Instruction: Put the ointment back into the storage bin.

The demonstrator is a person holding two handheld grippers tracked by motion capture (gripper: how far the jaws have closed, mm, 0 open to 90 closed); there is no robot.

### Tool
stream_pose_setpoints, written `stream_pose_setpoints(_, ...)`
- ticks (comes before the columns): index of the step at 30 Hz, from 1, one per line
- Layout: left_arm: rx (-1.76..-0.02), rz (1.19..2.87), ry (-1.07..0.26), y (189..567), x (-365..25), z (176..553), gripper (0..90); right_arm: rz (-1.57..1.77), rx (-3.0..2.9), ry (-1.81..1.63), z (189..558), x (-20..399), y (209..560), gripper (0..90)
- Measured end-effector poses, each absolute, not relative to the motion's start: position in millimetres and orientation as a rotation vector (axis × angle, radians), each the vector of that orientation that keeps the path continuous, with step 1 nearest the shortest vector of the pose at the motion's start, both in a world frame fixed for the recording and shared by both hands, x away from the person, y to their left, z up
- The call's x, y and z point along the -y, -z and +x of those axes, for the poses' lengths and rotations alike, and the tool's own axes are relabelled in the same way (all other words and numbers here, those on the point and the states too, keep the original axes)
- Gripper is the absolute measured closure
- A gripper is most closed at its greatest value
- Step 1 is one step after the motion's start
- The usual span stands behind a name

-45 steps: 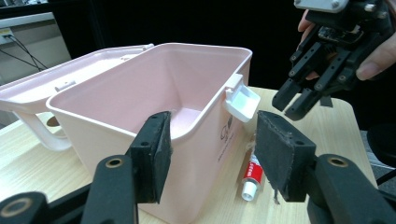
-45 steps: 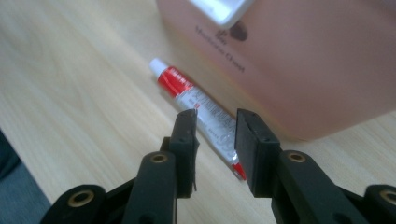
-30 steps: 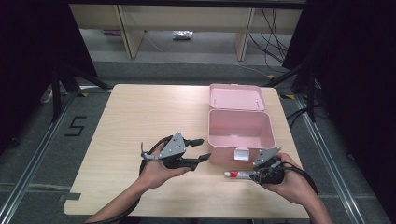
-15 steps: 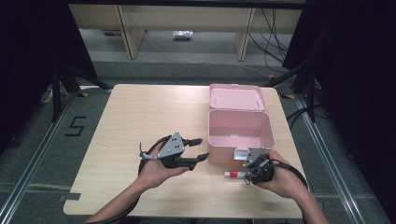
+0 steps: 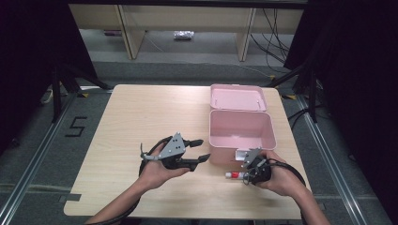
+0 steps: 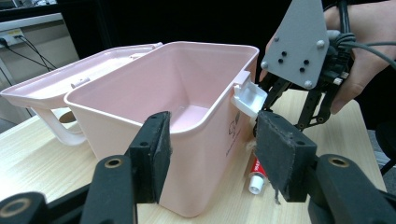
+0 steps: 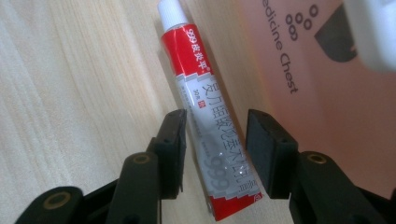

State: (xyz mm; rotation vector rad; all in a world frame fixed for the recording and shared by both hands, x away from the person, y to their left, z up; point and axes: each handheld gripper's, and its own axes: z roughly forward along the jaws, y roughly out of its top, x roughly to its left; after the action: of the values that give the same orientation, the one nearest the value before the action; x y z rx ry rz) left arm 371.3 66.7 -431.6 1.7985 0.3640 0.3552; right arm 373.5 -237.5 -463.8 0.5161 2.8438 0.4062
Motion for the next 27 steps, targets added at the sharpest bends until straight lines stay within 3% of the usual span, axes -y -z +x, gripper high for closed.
stream_pose_setpoints(27, -0.356, 1.807, -0.358, 432.4, -68.1, 371.4, 44.5, 0.447, -2.869, -0.402, 377.4, 235.7, 474.1, 57.4)
